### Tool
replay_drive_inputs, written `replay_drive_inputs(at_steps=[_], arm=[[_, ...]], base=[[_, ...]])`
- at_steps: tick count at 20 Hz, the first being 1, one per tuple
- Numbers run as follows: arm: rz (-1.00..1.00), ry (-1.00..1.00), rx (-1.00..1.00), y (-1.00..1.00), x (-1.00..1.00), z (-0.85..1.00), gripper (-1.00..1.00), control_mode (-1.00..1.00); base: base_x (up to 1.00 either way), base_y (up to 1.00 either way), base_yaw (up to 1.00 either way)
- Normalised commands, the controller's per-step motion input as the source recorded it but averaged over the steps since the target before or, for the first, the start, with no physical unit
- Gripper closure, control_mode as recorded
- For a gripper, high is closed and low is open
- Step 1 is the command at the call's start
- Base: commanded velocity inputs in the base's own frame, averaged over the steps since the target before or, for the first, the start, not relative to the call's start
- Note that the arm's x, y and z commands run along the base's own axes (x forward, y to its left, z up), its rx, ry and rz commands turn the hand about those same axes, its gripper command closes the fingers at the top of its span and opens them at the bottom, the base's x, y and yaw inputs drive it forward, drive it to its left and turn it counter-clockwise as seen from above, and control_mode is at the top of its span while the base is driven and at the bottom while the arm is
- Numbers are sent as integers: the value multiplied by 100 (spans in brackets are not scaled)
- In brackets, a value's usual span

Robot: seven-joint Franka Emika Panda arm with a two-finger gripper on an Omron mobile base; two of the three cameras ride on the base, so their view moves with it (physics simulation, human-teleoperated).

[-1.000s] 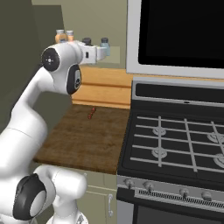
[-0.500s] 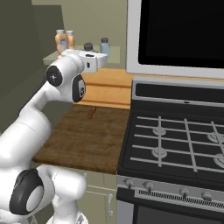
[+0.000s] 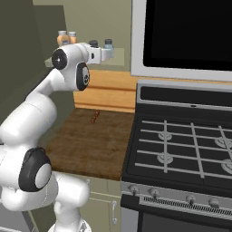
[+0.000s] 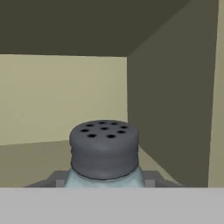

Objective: Put the shaker and condiment bottle from the counter next to their counterparts in the cabinet.

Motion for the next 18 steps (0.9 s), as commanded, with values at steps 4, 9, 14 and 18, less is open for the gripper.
replay_drive_inputs(at_steps=[4,9,14,18], arm=[[0,0,12,-6,30,-8,100,-100],[0,0,0,0,43,-8,100,-100],[0,-8,0,-3,34,-3,100,-100],[1,-21,-1,-14,6,-26,100,-100]], base=[[0,0,0],[0,0,0],[0,0,0],[0,0,0]])
